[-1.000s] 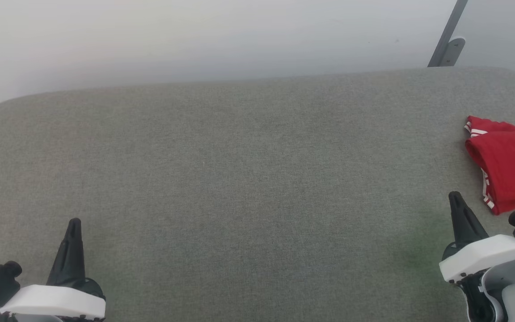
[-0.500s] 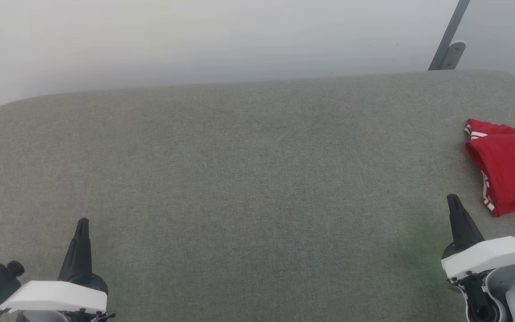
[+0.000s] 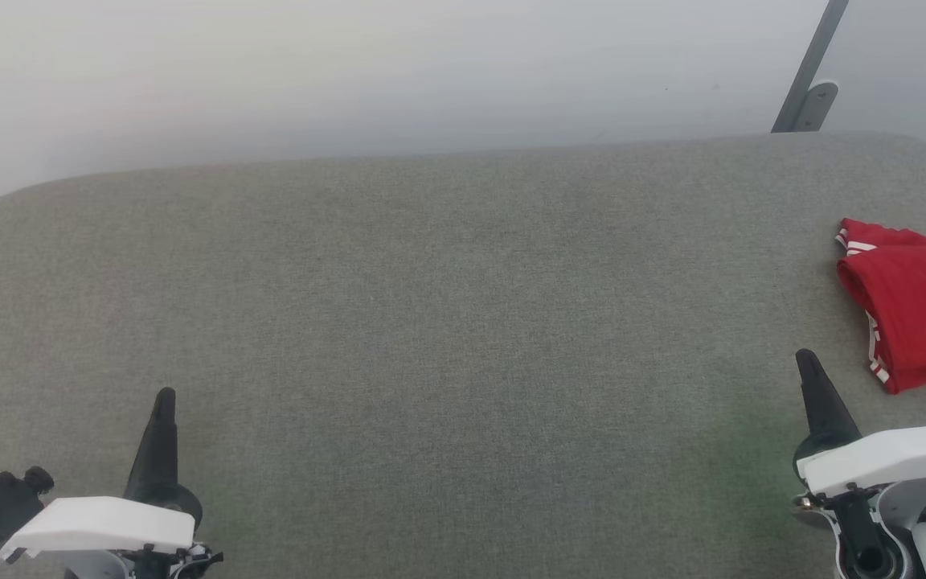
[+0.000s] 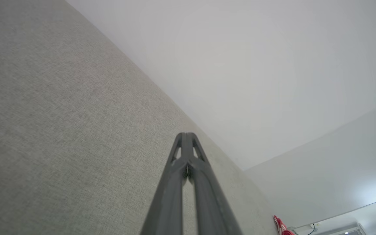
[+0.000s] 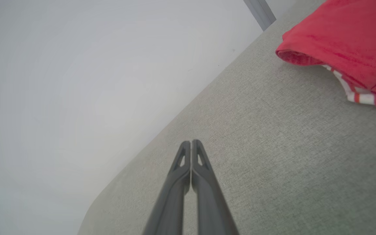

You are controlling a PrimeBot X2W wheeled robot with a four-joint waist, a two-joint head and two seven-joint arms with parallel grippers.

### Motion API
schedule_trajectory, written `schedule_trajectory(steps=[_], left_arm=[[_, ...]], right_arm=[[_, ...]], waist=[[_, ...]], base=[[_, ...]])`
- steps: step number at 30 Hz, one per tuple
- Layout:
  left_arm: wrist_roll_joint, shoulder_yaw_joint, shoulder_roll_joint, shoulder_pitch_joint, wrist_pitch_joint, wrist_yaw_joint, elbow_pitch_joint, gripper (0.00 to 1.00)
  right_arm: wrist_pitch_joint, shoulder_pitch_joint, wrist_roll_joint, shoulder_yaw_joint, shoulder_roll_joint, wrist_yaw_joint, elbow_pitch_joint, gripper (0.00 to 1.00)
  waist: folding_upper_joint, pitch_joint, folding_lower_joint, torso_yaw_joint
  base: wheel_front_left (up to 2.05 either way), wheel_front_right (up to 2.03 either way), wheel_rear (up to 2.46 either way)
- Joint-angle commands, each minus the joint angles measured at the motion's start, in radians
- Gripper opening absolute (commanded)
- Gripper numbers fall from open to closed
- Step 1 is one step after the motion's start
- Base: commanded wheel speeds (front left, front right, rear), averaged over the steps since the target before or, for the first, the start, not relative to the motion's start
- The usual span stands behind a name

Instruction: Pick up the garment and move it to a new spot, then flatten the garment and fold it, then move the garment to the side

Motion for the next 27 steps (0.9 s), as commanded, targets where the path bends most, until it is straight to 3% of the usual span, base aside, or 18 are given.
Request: schedule_trajectory(steps=[1,27], left_arm=[[-0.026,0.003,0.004,-0.026,0.006,0.000,-0.008,0.00],[-0.254,0.000,-0.038,-0.049,0.082,0.000,0.015,0.00]], right_arm=[[0.005,-0.003,0.023,-0.005,-0.003,0.000,-0.019,0.00],[0.065,0.013,0.279,-0.021,0.032,0.000,-0.043,0.00]], waist=[[-0.0001,0.000,0.0000,0.000],[-0.0001,-0.018,0.0000,0.007]], base=[[0.00,0.00,0.00],[0.00,0.00,0.00]])
